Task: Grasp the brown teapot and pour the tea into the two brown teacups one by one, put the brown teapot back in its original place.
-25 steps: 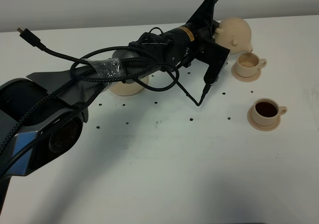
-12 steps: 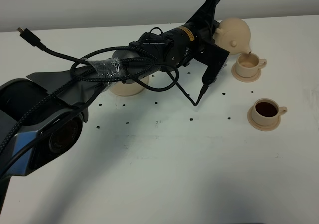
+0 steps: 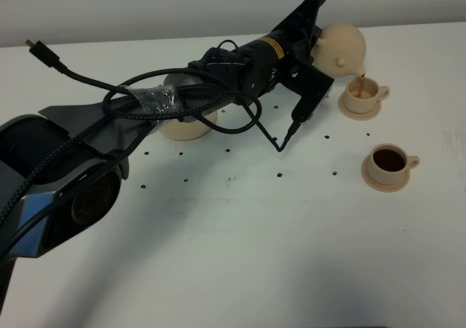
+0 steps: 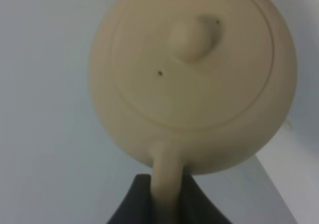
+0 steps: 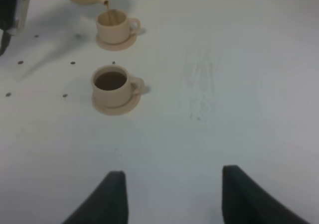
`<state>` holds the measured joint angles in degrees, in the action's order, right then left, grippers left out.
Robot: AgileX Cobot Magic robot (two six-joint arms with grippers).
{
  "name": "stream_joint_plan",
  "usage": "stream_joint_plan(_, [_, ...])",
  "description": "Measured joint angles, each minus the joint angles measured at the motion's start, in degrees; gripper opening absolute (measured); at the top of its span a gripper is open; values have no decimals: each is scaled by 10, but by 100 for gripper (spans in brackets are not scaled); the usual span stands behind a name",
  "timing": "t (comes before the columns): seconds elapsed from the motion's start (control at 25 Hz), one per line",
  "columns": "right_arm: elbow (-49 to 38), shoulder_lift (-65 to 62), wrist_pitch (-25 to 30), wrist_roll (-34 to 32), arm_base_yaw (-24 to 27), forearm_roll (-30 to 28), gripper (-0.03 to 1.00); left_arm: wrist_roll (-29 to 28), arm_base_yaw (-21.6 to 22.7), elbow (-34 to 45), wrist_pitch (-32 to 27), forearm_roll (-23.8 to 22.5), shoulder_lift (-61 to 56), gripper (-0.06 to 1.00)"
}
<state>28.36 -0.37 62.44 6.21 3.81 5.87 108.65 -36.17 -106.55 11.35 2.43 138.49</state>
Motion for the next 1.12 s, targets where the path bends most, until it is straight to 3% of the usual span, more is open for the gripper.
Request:
stream_joint_plan(0.44, [0,0,0,0,0,0,42,41,0,0,4,0,0,13])
stream_joint_plan(1.12, [0,0,0,0,0,0,42,42,0,0,17,-37,0,13])
